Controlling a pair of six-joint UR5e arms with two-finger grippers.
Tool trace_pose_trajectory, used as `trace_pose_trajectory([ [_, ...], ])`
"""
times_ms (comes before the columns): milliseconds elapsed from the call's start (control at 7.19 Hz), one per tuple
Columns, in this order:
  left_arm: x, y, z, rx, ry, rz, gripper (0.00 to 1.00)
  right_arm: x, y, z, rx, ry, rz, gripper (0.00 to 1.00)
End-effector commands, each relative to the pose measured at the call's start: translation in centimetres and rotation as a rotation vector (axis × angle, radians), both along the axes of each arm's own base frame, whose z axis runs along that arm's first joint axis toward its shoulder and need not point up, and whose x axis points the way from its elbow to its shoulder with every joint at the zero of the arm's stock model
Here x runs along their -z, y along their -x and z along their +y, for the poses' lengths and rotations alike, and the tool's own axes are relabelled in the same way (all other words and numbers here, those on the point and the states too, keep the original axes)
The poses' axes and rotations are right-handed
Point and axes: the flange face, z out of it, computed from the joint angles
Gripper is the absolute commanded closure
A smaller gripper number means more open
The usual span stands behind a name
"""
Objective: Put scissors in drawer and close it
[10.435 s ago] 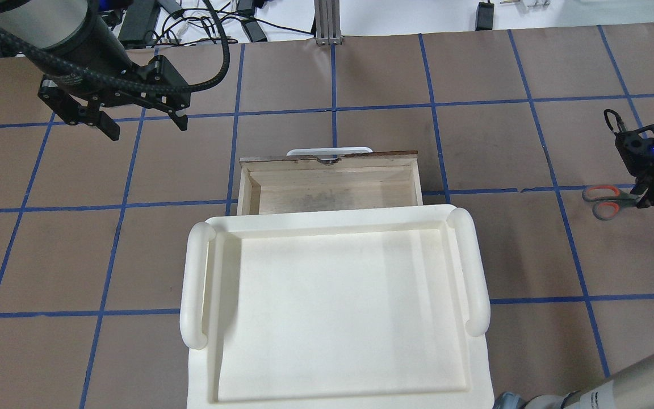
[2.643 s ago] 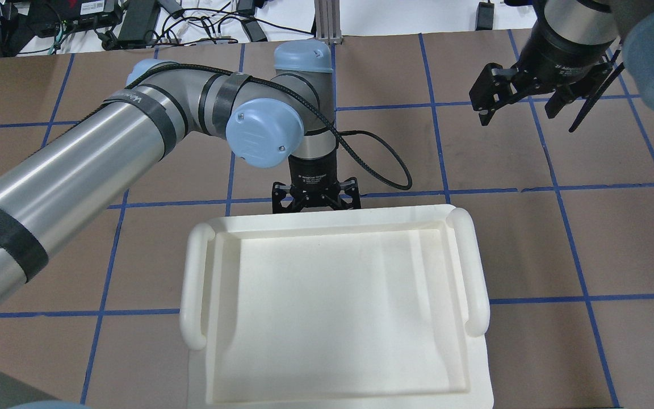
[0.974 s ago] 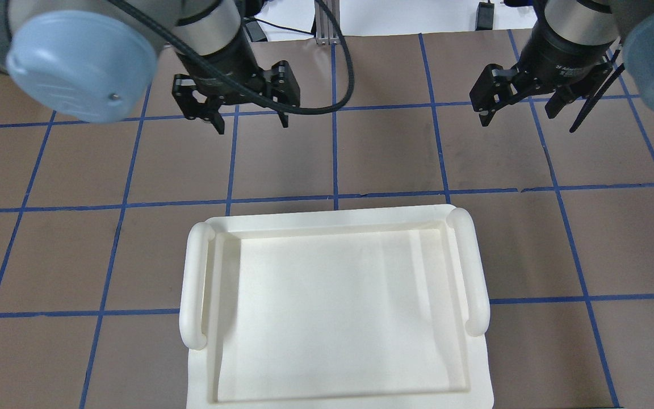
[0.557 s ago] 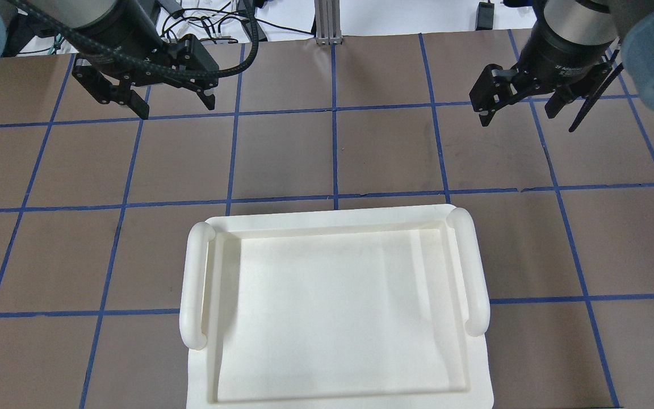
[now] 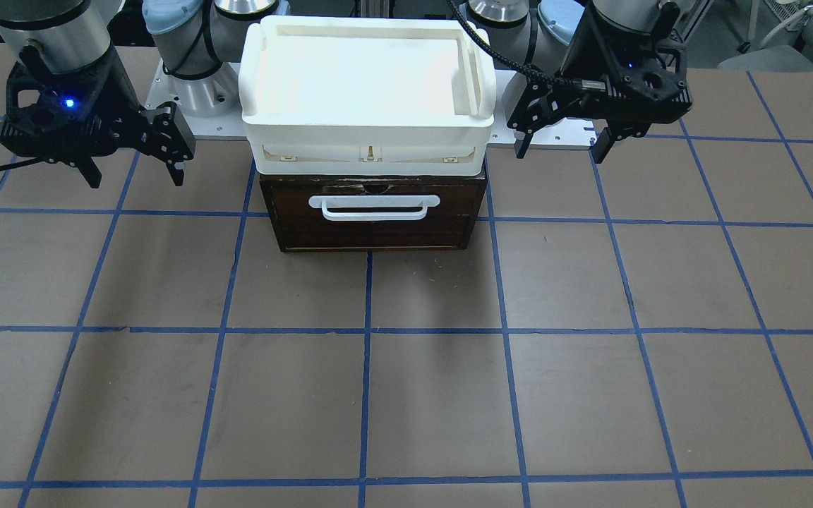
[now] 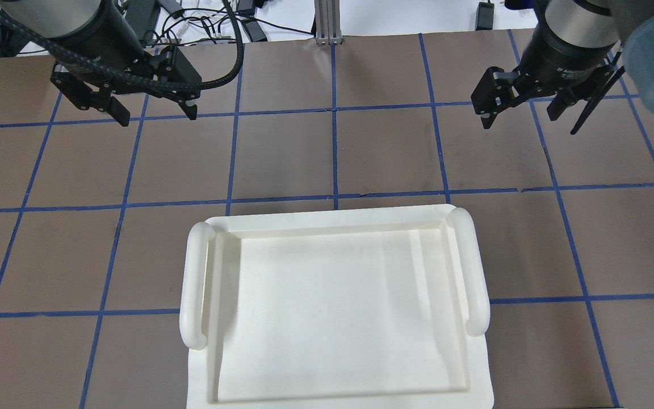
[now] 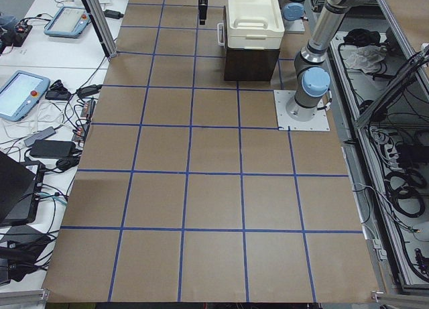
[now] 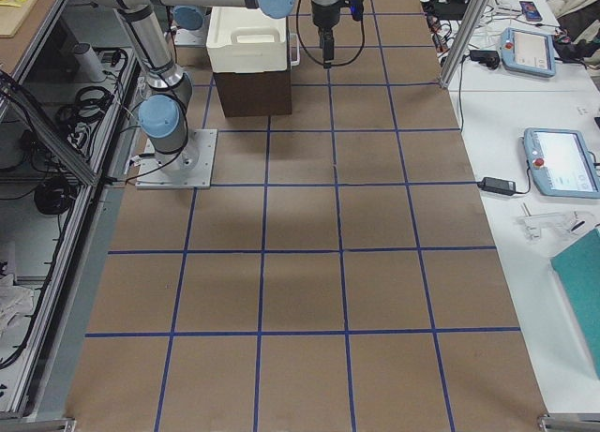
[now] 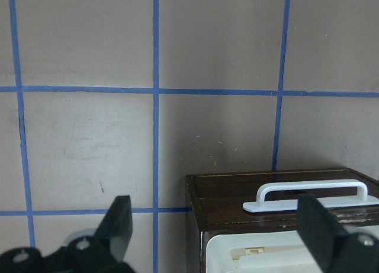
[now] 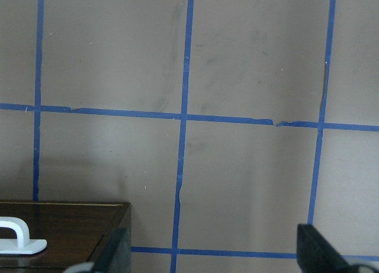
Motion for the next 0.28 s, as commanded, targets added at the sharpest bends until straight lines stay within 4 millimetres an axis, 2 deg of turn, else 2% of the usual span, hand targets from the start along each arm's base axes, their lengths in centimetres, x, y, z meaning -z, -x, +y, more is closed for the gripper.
trace_pose_trajectory([
  [0,-0.05,-0.28,0.23,-0.005,-0.005,-0.029,0.00,-1.13,0.07,1.00,-0.001,0.017,0.021,0.00],
  [139,0.09,-0.24,0.12,-0.005,-0.008,-0.026,0.00,-0.86,0.04,1.11,0.000,-0.003,0.018,0.00],
])
